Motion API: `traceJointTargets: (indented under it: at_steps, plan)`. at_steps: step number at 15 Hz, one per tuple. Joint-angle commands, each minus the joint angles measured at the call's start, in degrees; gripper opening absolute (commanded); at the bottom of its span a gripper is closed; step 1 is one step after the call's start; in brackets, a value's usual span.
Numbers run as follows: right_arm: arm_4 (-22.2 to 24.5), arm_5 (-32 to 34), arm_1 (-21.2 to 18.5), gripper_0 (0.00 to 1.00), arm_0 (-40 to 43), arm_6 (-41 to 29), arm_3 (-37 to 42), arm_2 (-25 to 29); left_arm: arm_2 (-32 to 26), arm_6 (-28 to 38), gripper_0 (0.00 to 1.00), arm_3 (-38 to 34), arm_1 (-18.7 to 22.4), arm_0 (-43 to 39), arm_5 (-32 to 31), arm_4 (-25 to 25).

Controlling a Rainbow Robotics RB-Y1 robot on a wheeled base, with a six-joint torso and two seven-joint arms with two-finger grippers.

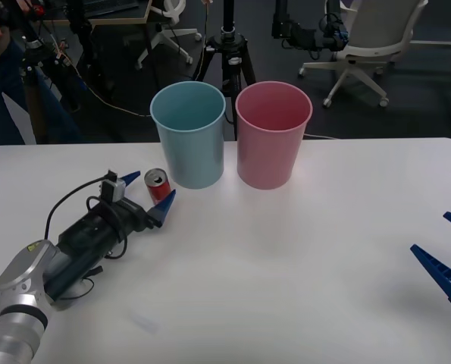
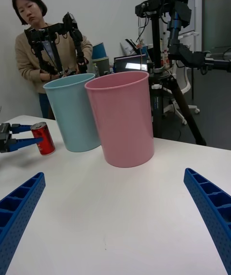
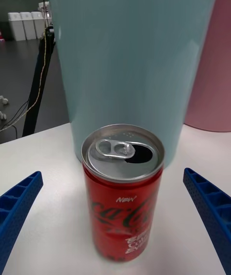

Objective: Grasp the object on the table and drop it into the matching bin: aluminum can to the light blue bin, PET bottle to the pink bin.

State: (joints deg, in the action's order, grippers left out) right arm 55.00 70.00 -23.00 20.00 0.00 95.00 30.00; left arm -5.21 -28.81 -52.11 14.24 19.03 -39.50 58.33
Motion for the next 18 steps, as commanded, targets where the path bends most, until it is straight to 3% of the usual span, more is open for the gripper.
traceJointTargets:
  at_steps: [1,8,9,10,11,12,18]
  plan:
    - [0.0,0.0,0.0,1.00,0.0,0.0,0.0,0.0,2.1,0.4,1.00,0.0,0.0,0.6,3.5,-2.0]
    - [0.0,0.0,0.0,1.00,0.0,0.0,0.0,0.0,4.4,1.9,1.00,0.0,0.0,1.8,7.6,-2.7]
    - [0.0,0.0,0.0,1.00,0.0,0.0,0.0,0.0,4.8,2.3,0.83,0.0,0.0,1.8,7.6,-2.8]
    - [0.0,0.0,0.0,1.00,0.0,0.0,0.0,0.0,5.1,2.6,0.40,0.0,0.0,1.8,7.9,-3.1]
    - [0.0,0.0,0.0,1.00,0.0,0.0,0.0,0.0,5.5,2.9,0.18,0.0,0.0,1.8,8.0,-3.5]
    - [0.0,0.0,0.0,1.00,0.0,0.0,0.0,0.0,5.8,3.4,0.05,0.0,0.0,1.8,8.2,-3.7]
    - [0.0,0.0,0.0,1.00,0.0,0.0,0.0,0.0,7.3,4.3,0.00,0.0,0.0,1.8,8.2,-5.0]
